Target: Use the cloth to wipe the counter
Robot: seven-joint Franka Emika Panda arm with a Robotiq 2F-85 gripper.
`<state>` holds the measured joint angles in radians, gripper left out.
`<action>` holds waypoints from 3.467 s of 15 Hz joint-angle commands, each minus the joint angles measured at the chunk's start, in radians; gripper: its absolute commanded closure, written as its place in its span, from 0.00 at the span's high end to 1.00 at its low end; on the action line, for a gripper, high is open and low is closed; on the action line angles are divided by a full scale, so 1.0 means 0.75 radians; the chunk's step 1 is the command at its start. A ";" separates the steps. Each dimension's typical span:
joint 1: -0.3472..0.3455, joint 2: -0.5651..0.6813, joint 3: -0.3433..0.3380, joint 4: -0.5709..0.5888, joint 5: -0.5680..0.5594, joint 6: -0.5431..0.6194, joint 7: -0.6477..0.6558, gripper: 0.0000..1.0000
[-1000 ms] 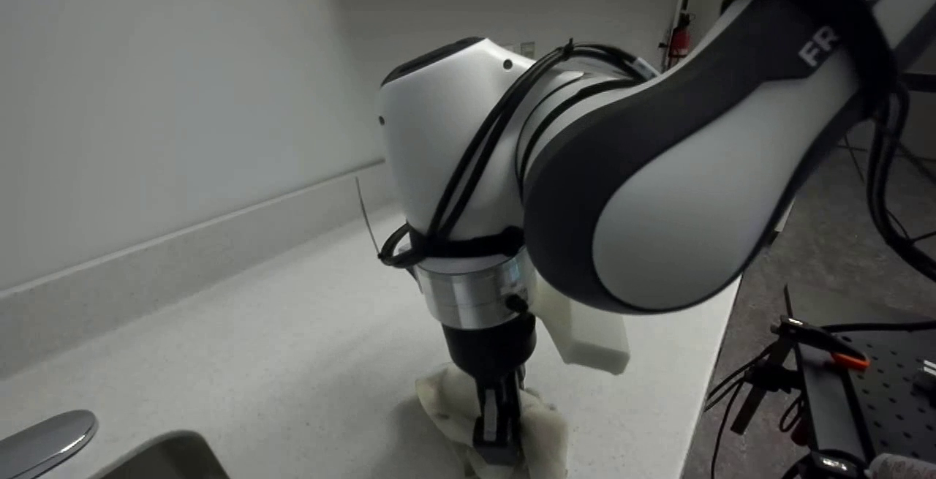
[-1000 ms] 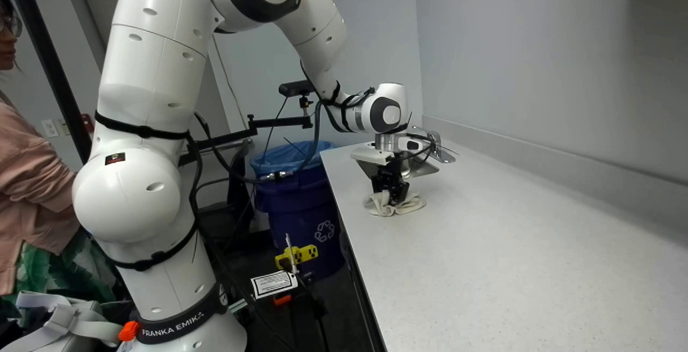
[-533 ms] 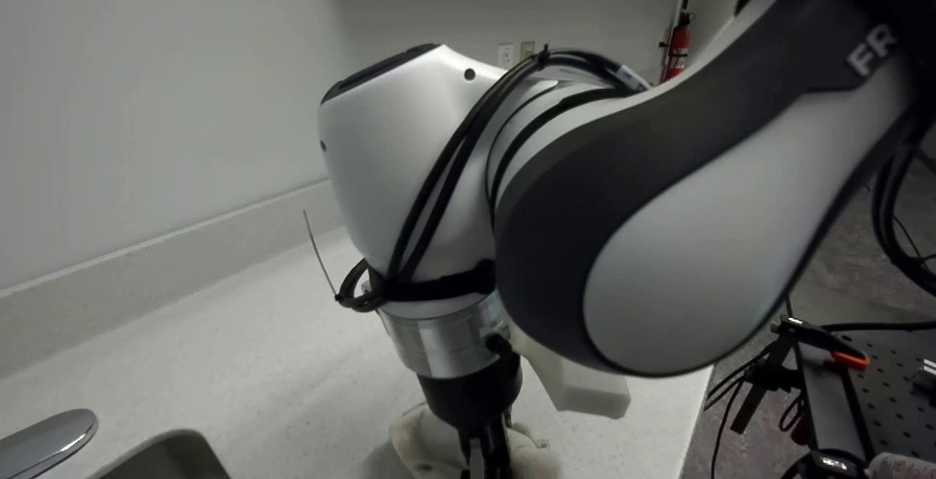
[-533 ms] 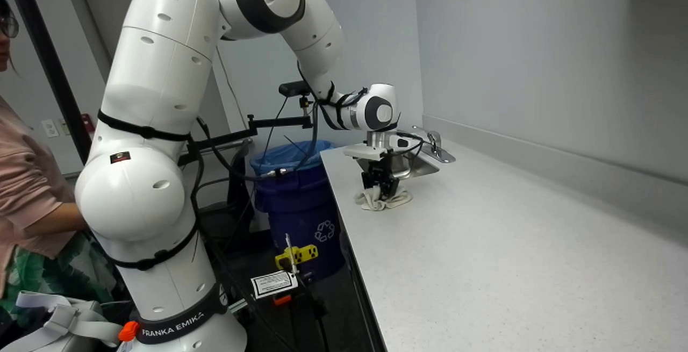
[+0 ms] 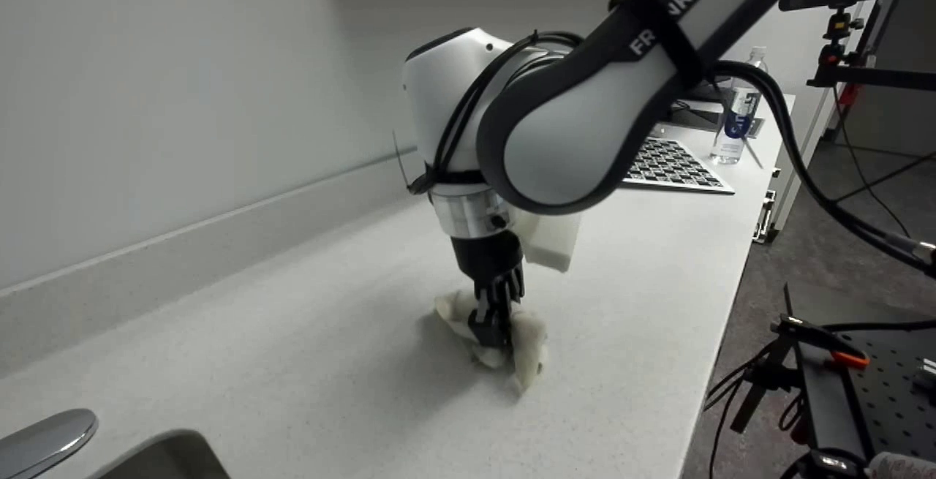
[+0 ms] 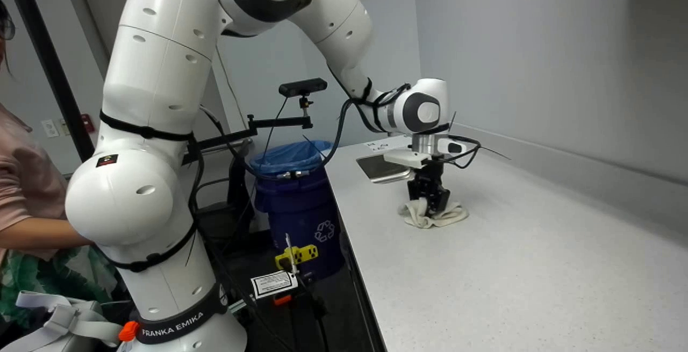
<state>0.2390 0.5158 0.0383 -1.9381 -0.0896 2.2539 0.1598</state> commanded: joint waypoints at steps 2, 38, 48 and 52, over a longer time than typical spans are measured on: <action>-0.098 -0.022 -0.056 -0.016 0.006 0.026 0.049 0.04; -0.069 -0.062 -0.051 -0.093 -0.045 0.006 0.100 0.04; 0.043 0.110 0.116 0.177 0.066 0.061 0.160 0.04; 0.114 0.115 0.064 0.209 -0.006 0.184 0.226 0.04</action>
<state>0.2887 0.5834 0.1239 -1.8210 -0.0586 2.3422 0.2891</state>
